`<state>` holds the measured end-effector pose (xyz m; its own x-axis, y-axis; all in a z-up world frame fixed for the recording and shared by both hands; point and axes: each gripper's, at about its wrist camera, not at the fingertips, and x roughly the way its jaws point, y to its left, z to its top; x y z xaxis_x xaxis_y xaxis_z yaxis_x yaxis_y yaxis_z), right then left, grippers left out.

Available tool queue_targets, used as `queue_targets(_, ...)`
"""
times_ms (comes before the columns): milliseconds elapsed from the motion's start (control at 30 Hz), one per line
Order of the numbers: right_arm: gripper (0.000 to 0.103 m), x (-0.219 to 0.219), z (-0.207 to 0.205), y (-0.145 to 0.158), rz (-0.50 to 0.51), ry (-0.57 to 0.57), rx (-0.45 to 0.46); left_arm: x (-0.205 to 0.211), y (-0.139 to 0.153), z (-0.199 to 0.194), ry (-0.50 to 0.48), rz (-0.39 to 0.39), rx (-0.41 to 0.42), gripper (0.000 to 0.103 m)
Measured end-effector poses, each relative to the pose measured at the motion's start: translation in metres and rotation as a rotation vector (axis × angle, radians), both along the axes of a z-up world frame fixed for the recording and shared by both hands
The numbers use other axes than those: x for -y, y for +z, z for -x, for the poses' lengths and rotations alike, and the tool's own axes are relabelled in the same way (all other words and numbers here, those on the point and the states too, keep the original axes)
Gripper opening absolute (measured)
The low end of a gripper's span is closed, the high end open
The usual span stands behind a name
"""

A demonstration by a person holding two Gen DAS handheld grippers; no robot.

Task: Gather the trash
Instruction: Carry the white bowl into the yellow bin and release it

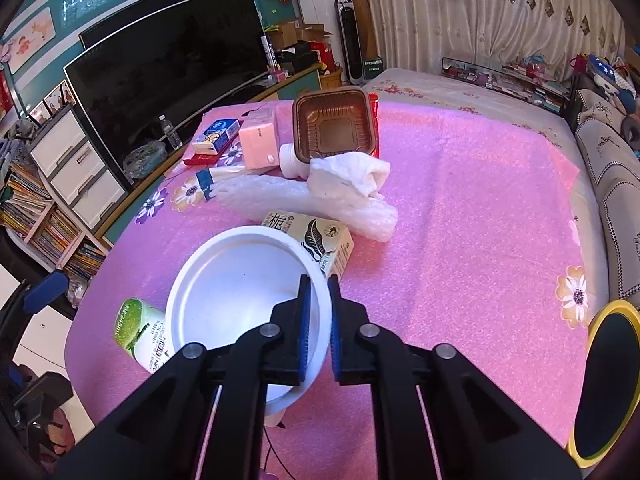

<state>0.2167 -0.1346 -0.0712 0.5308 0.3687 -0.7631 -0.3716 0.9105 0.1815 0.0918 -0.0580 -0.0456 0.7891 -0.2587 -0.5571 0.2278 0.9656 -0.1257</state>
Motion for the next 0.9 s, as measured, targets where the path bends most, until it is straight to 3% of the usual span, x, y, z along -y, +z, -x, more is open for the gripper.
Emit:
queue_targets(300,0.008,0.029,0.013,0.015,-0.035,-0.044,0.041,0.008,-0.004,-0.005,-0.011,-0.006,-0.007,0.098)
queue_targets(467,0.008,0.070,0.019,0.022,-0.040,-0.124,0.061,0.012,-0.007,-0.007,-0.018,-0.017,-0.010,0.098)
queue_targets(900,0.008,0.269,0.039,-0.013,-0.002,-0.612,0.009,0.020,-0.024,-0.020,-0.023,-0.017,-0.067,0.098)
